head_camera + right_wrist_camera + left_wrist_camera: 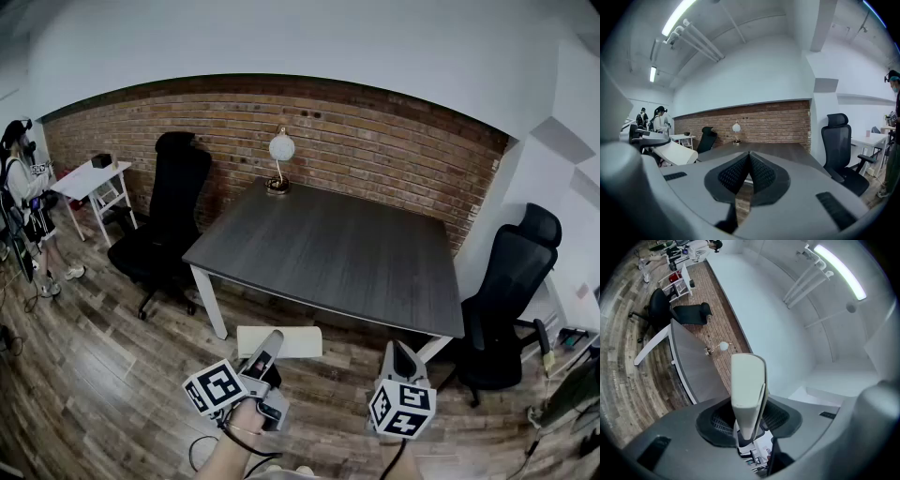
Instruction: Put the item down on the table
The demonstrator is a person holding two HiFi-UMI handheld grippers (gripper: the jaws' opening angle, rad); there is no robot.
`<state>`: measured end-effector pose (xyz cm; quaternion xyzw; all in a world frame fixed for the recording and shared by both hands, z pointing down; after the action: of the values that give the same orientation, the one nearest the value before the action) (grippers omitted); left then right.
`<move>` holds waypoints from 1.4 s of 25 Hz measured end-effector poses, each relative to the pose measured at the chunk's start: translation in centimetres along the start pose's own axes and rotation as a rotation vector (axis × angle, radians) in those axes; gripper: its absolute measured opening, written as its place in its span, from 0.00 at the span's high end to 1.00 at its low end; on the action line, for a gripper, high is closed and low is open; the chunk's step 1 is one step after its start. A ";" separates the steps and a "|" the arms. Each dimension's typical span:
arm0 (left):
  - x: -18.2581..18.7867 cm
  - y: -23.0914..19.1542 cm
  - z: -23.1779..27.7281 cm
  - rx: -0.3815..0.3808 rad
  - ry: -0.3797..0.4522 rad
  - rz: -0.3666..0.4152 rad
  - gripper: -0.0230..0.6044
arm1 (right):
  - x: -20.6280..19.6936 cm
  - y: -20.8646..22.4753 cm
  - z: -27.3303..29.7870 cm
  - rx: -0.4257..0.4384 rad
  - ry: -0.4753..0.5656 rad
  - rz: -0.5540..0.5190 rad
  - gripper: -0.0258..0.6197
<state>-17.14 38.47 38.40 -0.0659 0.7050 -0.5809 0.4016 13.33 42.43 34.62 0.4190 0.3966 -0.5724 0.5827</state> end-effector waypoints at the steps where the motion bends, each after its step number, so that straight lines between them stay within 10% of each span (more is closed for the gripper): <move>1: 0.0 0.1 -0.2 -0.004 0.000 -0.012 0.70 | -0.1 -0.2 -0.1 0.002 0.000 0.001 0.91; 35: 1.9 -3.4 1.7 0.003 -0.040 -0.012 0.70 | -1.8 -1.6 3.0 -0.019 -0.028 0.069 0.91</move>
<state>-18.59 35.05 40.44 -0.0812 0.6955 -0.5830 0.4120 11.59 40.19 37.31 0.4186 0.3793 -0.5539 0.6116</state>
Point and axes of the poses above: the fingertips, and each gripper's own axes: z forward along the fingers, y to its right, x out of its top, the point moved 10 cm from there along -z, backward along the fingers, and after that the axes turned 8 degrees about -y, right-handed, at the moved point
